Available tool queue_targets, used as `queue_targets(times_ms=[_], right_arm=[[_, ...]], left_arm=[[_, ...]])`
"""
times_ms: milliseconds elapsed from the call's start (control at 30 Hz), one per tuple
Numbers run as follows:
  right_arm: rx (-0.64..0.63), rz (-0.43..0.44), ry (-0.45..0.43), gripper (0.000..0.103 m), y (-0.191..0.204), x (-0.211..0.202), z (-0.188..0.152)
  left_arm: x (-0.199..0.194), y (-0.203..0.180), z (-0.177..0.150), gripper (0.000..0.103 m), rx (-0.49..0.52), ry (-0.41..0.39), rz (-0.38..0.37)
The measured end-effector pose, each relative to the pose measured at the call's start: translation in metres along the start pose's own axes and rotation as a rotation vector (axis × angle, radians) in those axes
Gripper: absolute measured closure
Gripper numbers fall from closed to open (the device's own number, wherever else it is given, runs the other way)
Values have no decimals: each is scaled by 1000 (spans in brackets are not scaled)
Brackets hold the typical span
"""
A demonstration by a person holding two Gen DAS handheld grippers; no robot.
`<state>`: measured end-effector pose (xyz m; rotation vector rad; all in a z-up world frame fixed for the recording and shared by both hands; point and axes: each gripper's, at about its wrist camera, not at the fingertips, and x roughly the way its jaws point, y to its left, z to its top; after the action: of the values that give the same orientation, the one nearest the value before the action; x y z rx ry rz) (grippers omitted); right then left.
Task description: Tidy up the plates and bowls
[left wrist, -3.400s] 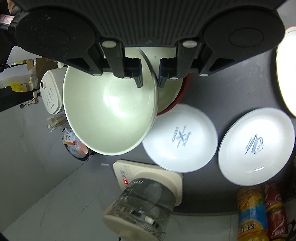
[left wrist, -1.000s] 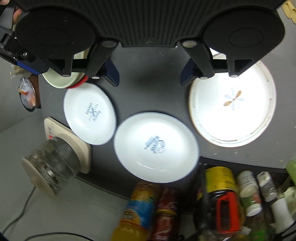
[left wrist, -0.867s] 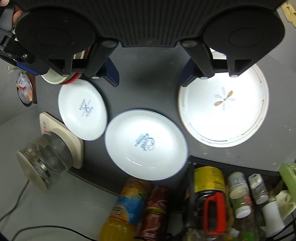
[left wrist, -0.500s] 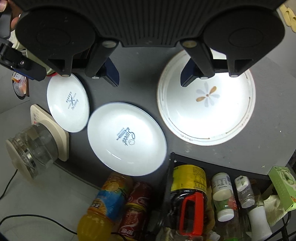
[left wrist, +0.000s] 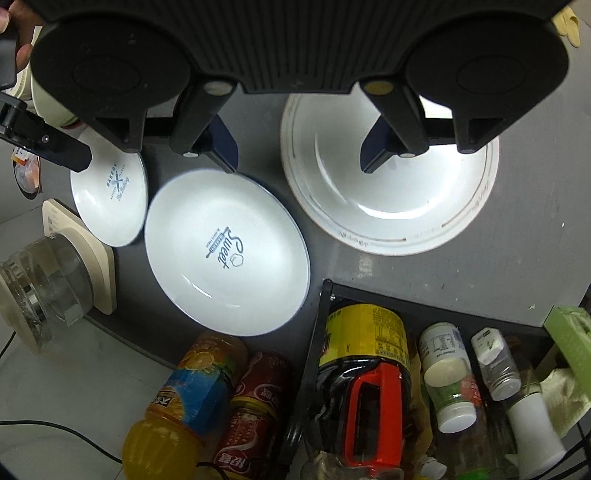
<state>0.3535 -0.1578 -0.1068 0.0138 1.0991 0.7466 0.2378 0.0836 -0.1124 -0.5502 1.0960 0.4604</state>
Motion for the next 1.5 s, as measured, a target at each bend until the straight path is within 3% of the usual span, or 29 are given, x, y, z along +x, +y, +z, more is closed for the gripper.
queue_targets(times_ms=[600,967,1367,1433,1500], right_arm=[[170,-74,-24,41,-14,58,20],[96,-152,-15,45,-19,90,50],[6,-258,3,47,-20,115,63],[-9,-256,-1,50,-22,117,68],[-3,-221,12,61,-24,121,74]], left_arm=[[58,16,42,36,67,-33,-73],[94,32,57,60,-28,-15,-133],[116,37,53,79,-115,12,-171],[119,37,51,82,-126,14,-177],[121,36,50,85,-136,19,-175]])
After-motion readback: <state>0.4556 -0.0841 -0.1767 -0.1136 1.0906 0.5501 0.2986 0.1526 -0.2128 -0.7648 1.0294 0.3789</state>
